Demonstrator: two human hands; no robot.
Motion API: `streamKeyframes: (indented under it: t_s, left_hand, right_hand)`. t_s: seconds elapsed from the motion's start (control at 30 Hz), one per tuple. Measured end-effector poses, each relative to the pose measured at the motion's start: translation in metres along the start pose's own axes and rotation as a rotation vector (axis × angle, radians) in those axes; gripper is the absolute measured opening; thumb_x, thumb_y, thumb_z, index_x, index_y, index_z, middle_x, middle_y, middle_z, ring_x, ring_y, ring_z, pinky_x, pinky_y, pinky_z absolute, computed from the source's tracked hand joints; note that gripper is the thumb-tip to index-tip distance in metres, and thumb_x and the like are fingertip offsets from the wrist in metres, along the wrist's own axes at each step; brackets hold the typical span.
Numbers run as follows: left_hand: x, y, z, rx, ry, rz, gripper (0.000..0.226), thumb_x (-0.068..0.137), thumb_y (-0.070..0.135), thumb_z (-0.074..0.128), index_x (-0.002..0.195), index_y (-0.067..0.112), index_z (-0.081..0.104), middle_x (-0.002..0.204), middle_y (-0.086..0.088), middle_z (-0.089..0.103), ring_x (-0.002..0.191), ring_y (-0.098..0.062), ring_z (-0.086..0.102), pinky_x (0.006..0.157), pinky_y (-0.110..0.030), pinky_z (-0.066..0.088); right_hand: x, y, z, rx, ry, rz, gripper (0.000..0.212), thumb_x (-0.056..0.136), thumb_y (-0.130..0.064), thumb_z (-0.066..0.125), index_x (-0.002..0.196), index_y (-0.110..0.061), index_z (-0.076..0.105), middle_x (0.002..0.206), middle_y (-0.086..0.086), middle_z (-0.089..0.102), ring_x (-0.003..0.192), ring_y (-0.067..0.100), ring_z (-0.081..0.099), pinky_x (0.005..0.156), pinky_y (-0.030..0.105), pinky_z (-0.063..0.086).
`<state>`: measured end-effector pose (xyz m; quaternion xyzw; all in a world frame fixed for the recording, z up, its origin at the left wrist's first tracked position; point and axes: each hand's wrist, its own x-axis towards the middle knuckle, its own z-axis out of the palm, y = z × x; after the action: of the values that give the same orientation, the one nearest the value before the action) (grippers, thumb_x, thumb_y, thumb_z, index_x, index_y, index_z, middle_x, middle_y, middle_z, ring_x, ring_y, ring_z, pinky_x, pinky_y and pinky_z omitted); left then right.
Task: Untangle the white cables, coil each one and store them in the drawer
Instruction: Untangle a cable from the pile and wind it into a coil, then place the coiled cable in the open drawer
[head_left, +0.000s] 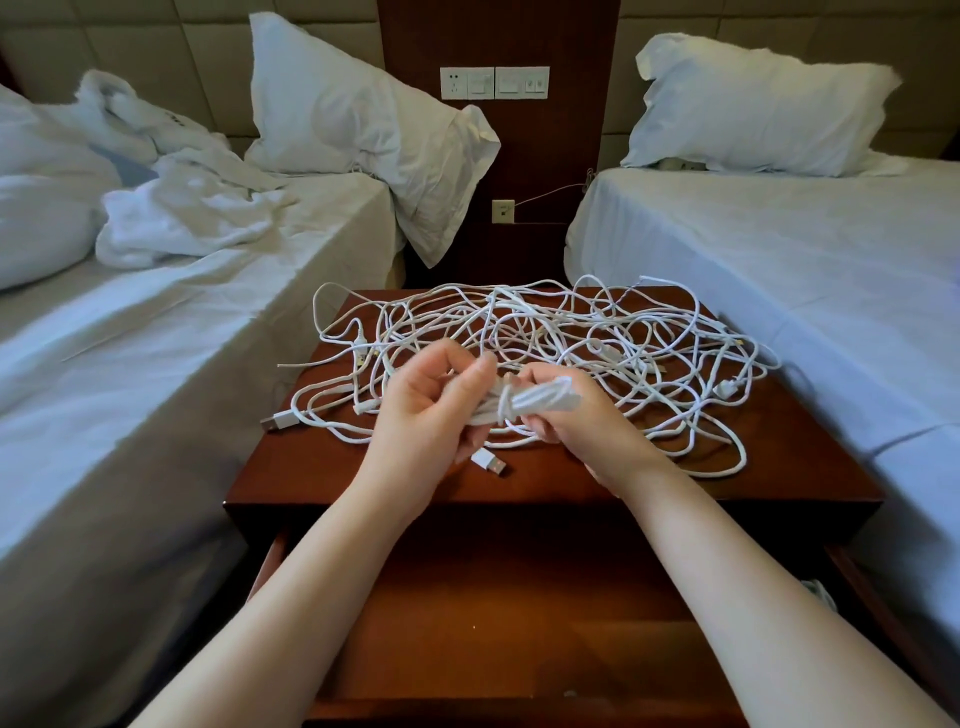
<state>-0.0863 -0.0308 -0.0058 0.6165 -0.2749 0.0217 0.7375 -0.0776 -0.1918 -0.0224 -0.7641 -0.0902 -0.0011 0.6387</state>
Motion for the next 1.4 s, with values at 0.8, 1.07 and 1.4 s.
streamKeyframes:
  t_s: [0.8,1.07,1.4]
  left_hand:
    - [0.008,-0.021,-0.005,0.716,0.165,-0.087,0.03,0.095,0.02,0.056,0.068,0.017,0.042,0.059,0.008,0.041,0.053,-0.005,0.034,0.049,-0.014,0.031]
    - [0.02,-0.021,-0.013,0.58,0.405,-0.149,0.029,0.095,0.019,0.053,0.069,0.013,0.042,0.063,-0.002,0.042,0.061,-0.014,0.039,0.058,-0.032,0.032]
    - [0.0,-0.028,0.006,0.177,0.256,-0.213,0.03,0.098,0.02,0.05,0.07,0.015,0.043,0.057,0.0,0.038,0.049,-0.011,0.035,0.046,-0.025,0.03]
  right_hand:
    - [-0.012,-0.025,0.017,-0.031,0.183,-0.368,0.029,0.091,-0.023,0.056,0.065,-0.012,0.053,0.052,-0.008,0.04,0.051,0.007,0.036,0.052,0.021,0.032]
    - [-0.021,-0.011,0.036,-0.46,0.041,-0.47,0.019,0.095,-0.023,0.053,0.078,-0.014,0.054,0.055,-0.009,0.046,0.051,0.011,0.043,0.052,0.032,0.037]
    - [-0.03,0.024,0.013,-0.409,-0.019,-0.23,0.014,0.092,-0.027,0.06,0.091,-0.015,0.066,0.084,0.0,0.071,0.081,0.018,0.066,0.078,0.044,0.051]
